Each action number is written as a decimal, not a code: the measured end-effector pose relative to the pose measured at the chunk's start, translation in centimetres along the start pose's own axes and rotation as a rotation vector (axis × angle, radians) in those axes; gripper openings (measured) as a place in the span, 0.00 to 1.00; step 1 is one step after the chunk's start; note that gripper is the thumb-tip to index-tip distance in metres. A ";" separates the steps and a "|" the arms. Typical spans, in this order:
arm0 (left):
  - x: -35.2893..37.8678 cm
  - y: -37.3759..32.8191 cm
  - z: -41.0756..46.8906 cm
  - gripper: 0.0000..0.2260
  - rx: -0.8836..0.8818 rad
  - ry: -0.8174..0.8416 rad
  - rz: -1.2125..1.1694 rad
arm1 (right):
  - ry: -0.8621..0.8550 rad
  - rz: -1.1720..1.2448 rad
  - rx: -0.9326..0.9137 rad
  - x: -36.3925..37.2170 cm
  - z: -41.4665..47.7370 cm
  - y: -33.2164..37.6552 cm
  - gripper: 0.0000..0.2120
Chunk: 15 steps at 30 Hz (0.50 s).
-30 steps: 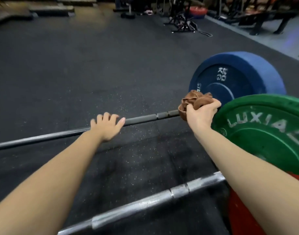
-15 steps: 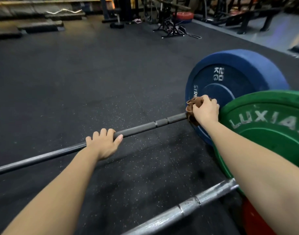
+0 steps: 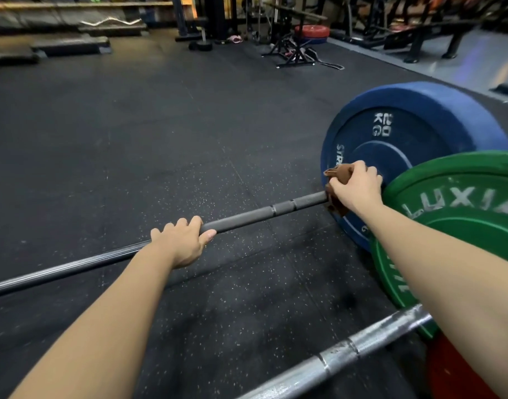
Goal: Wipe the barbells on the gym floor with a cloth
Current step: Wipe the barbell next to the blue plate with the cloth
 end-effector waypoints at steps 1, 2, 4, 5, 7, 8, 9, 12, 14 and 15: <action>0.1 0.0 0.0 0.24 0.001 0.003 0.003 | -0.026 0.030 0.031 0.0 -0.1 0.0 0.28; 0.1 0.0 0.1 0.24 0.004 0.003 0.008 | -0.050 0.042 0.054 0.0 -0.3 0.2 0.28; 0.1 0.0 0.2 0.24 0.008 0.006 0.010 | -0.068 0.026 0.080 0.3 -0.9 0.7 0.28; 0.0 0.1 0.3 0.24 0.009 0.010 0.006 | -0.066 0.019 0.081 0.5 -1.0 1.0 0.29; 0.0 0.3 0.4 0.24 0.014 0.023 -0.002 | -0.055 0.016 0.045 0.9 -1.6 1.6 0.28; -0.1 0.3 0.5 0.24 0.018 0.030 -0.010 | -0.053 0.013 0.005 1.2 -2.0 2.0 0.28; -0.1 0.3 0.6 0.24 0.021 0.036 -0.019 | -0.051 0.007 -0.040 1.5 -2.5 2.3 0.27; -0.2 0.4 0.6 0.23 0.026 0.048 -0.027 | -0.031 -0.013 -0.148 2.1 -3.5 3.3 0.24; -0.2 0.4 0.5 0.23 0.030 0.042 -0.025 | 0.021 -0.002 -0.188 1.9 -3.0 3.4 0.22; -0.2 0.4 0.5 0.22 0.029 0.039 -0.025 | 0.048 0.011 -0.196 1.6 -2.6 3.1 0.22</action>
Point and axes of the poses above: each hand's wrist, its own z-axis towards the middle knuckle, its own x-axis out of the palm, y = z × x, the point moved 4 cm from there along z, towards the middle knuckle, and after that the axes turned 3 degrees about x, right-handed, at the moved point
